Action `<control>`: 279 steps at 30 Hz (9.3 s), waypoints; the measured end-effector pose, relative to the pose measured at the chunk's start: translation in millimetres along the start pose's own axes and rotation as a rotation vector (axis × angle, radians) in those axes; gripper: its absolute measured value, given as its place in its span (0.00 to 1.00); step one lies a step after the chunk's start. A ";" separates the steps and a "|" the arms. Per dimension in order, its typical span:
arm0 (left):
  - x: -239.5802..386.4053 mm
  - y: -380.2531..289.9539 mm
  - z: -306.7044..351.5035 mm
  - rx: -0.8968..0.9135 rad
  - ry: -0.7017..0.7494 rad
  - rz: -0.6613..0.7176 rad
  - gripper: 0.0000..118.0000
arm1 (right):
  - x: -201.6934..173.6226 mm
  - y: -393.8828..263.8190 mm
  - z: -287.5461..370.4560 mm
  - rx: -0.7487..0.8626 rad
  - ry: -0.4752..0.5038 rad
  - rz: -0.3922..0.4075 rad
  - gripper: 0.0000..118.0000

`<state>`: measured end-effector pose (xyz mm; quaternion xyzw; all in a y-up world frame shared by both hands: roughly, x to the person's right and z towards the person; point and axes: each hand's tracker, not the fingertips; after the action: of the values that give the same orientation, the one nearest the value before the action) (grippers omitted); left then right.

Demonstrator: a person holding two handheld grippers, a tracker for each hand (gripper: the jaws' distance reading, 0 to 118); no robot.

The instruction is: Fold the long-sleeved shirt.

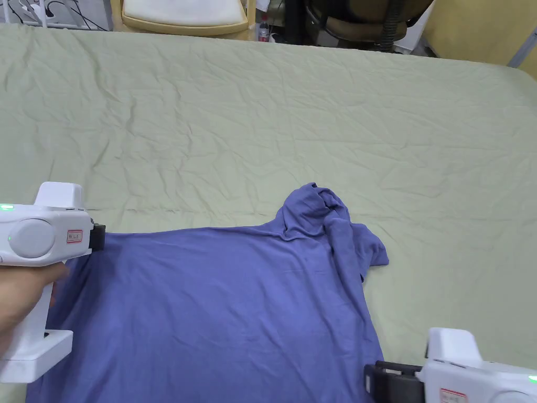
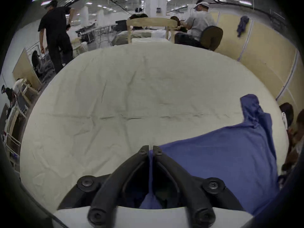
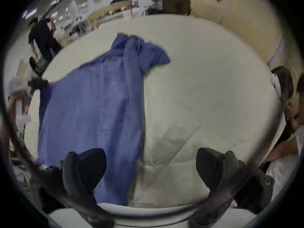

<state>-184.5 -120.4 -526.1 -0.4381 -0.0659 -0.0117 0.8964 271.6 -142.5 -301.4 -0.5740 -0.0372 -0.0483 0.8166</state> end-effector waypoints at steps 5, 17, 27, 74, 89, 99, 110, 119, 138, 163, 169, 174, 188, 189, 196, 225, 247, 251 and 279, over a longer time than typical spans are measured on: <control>1.5 2.3 31.6 0.043 0.003 0.024 0.00 | -16.2 6.3 -16.0 -0.079 0.020 0.052 0.40; -9.1 4.1 195.5 0.246 -0.143 0.153 0.00 | -32.8 -29.4 132.6 0.402 0.062 0.084 0.06; -21.1 45.7 328.1 0.517 -0.210 0.276 0.00 | -33.7 11.8 280.2 0.835 0.023 0.075 0.06; -24.5 126.8 12.1 0.078 0.003 0.219 0.00 | 5.3 293.5 32.1 0.430 -0.186 0.192 0.07; -44.5 -73.6 117.3 -0.040 -0.067 0.230 0.00 | 59.4 32.2 54.7 0.292 -0.089 0.126 0.07; -47.7 -171.9 165.7 -0.144 -0.068 0.203 0.00 | 56.3 -81.9 59.4 0.166 -0.097 0.221 0.07; -60.5 -202.7 178.5 0.010 -0.053 0.309 0.95 | 69.9 -80.3 81.9 0.307 -0.088 0.098 0.96; -32.5 -240.6 177.3 -0.144 0.019 0.159 0.01 | 28.5 -84.2 99.1 0.296 -0.007 0.148 0.03; 0.6 -229.2 141.7 -0.132 -0.043 0.143 0.07 | 3.3 62.9 31.5 0.256 0.001 0.296 0.84; 12.8 -173.6 216.8 0.041 -0.057 0.217 0.07 | -25.4 88.1 95.0 0.402 0.070 0.360 0.07; 35.9 -151.9 270.0 0.204 -0.054 0.206 0.07 | 7.2 22.6 230.8 0.781 0.090 0.217 0.07; 45.4 -111.7 316.9 0.383 -0.098 0.302 0.07 | 27.1 0.3 319.0 1.007 0.069 0.121 0.07; 46.2 105.9 387.3 0.703 -0.107 0.175 0.07 | 19.2 144.2 453.3 1.114 0.026 0.109 0.07; 45.6 125.6 392.3 0.706 -0.120 0.182 0.07 | 17.0 163.4 463.0 1.114 0.018 0.125 0.07; 37.1 232.6 415.1 0.732 -0.100 0.166 0.07 | 21.9 290.8 506.1 1.038 -0.015 0.129 0.07; 41.6 289.1 58.2 0.340 0.042 -0.003 0.06 | 22.5 427.7 140.3 0.592 -0.089 0.077 0.07; 6.5 -75.6 118.0 -0.041 -0.087 0.068 0.06 | 68.2 67.4 61.5 0.238 0.094 -0.074 0.06; -1.3 -128.1 155.2 -0.053 -0.080 0.055 0.06 | 65.6 5.5 83.3 0.207 0.077 -0.069 0.06; 1.3 -187.9 211.2 -0.038 0.035 0.227 0.00 | 69.1 -62.4 98.8 0.225 0.009 -0.075 0.02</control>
<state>-220.8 -69.8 -250.3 -0.4594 0.0002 0.0810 0.8845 332.1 -73.0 -201.7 -0.4766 -0.0600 -0.0770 0.8737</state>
